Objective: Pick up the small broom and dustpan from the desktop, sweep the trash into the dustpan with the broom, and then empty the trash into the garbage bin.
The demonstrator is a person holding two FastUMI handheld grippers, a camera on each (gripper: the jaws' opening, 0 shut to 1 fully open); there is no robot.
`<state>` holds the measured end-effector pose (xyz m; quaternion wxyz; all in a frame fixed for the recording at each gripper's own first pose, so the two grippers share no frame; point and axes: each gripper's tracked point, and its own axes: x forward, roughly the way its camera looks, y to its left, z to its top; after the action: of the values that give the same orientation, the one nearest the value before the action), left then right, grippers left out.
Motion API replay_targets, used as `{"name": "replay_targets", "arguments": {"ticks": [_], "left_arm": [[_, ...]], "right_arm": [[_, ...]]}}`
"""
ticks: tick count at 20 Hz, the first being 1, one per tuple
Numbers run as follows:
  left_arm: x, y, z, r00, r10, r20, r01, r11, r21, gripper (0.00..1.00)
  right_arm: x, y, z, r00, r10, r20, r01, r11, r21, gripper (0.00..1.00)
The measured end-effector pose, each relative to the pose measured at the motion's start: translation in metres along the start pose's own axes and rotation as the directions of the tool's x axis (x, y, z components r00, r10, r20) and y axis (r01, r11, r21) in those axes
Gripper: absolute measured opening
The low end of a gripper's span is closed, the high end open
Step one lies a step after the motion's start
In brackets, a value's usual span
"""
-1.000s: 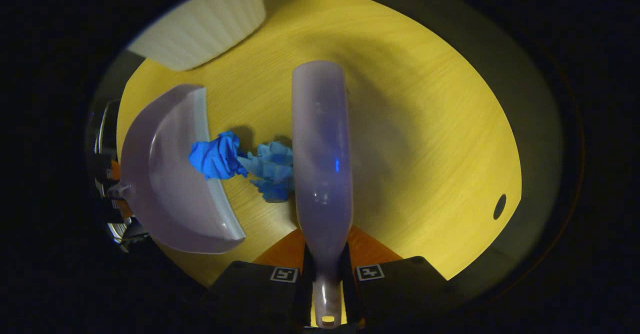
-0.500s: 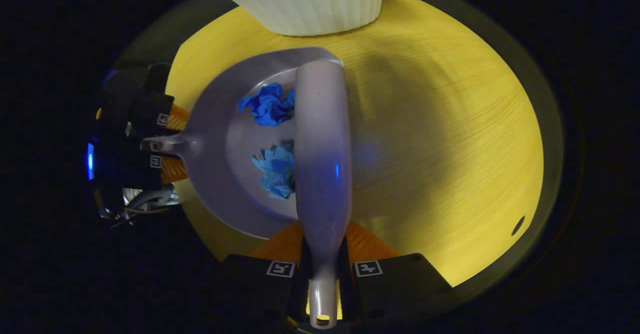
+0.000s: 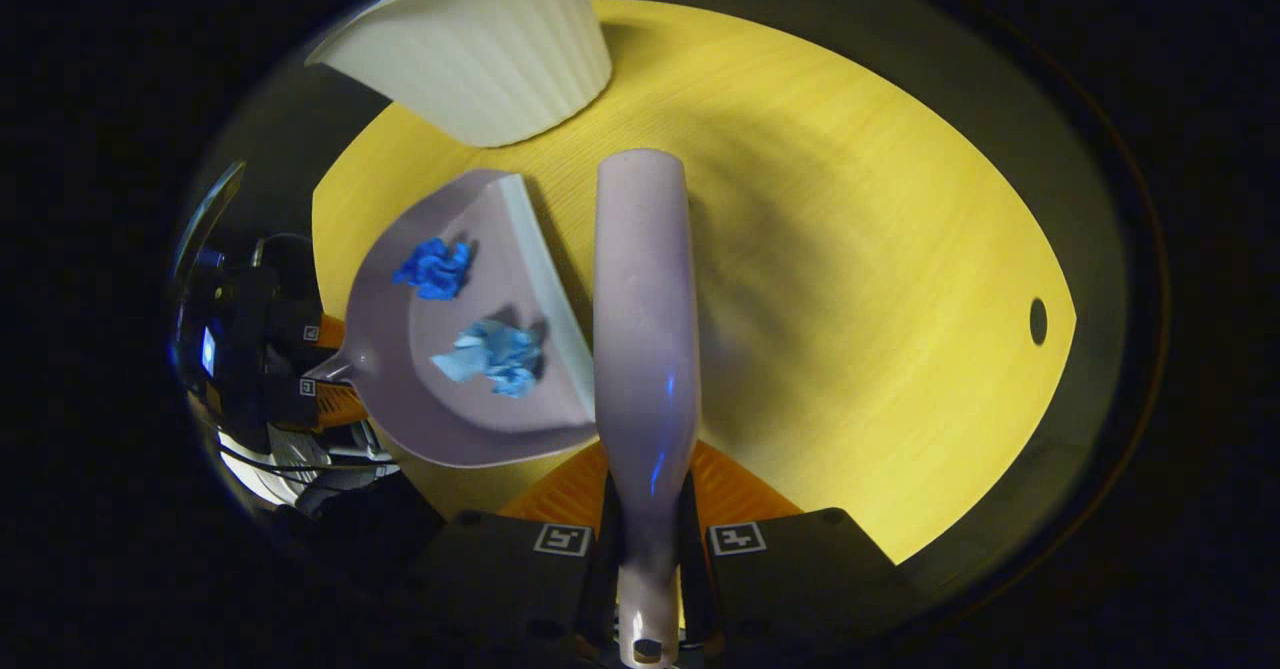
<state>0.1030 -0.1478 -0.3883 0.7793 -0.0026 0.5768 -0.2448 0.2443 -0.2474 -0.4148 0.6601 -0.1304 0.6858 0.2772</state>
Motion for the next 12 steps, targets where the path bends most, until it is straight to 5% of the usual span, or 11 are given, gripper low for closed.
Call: {"name": "replay_targets", "arguments": {"ticks": [5, 12], "left_arm": [[-0.037, -0.001, 0.008, 0.993, 0.027, 0.115, -0.019, 0.997, -0.07, 0.29], [-0.146, 0.043, 0.063, 0.925, 0.306, 0.226, -0.288, 0.951, -0.11, 0.29]], "right_arm": [[0.012, -0.041, -0.023, 0.999, 0.045, 0.027, -0.048, 0.987, 0.152, 0.29], [0.007, -0.043, -0.027, 0.996, 0.071, 0.055, -0.078, 0.986, 0.145, 0.29]]}}
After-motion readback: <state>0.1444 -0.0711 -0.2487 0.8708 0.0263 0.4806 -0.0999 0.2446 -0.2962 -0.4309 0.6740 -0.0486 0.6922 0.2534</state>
